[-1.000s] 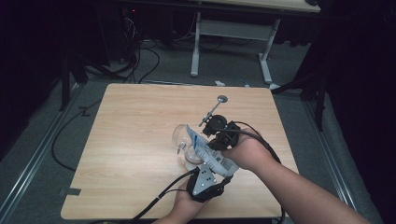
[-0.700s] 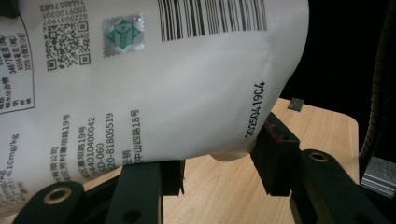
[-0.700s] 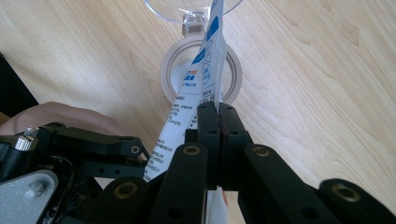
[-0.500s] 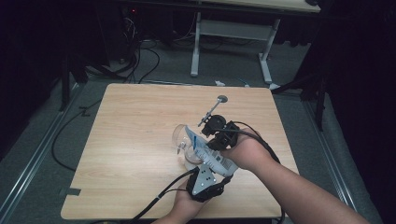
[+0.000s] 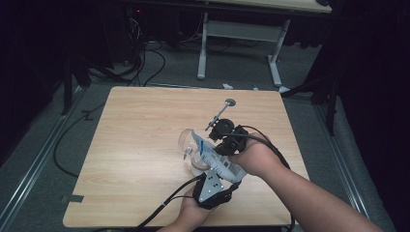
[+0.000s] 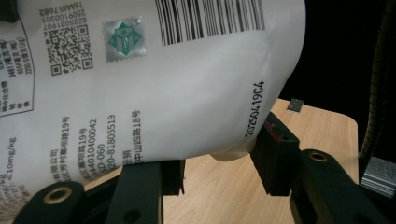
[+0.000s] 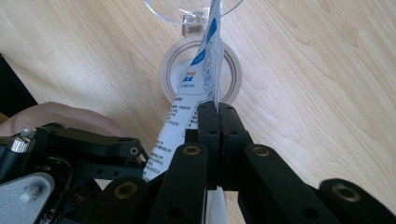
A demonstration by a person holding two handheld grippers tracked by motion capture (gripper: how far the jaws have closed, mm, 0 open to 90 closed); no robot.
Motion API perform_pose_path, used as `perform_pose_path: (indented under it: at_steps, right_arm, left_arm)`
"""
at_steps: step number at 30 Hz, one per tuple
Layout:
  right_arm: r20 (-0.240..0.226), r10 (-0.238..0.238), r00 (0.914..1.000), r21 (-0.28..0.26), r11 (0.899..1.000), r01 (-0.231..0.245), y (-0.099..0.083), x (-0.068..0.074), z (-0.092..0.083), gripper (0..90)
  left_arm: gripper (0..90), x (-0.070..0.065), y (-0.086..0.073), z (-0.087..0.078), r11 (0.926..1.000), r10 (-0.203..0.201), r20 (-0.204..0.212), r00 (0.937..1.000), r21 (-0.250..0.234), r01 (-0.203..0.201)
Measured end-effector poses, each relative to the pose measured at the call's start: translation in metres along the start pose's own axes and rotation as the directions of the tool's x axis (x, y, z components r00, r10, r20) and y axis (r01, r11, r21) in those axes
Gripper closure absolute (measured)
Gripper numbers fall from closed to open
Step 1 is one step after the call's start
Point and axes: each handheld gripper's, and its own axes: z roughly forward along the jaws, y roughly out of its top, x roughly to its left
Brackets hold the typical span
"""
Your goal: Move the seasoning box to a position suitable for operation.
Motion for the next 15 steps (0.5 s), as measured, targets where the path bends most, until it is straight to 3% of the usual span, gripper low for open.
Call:
perform_pose_path:
  at_steps: [15]
  right_arm:
    - [0.007, -0.003, 1.0, 0.0, 1.0, 0.003, 0.0009, 0.0011, -0.0031, 90.0]
  left_arm:
    - [58.9, 0.0006, -0.0004, -0.0006, 1.0, 0.0, -0.003, 1.0, -0.008, 0.0]
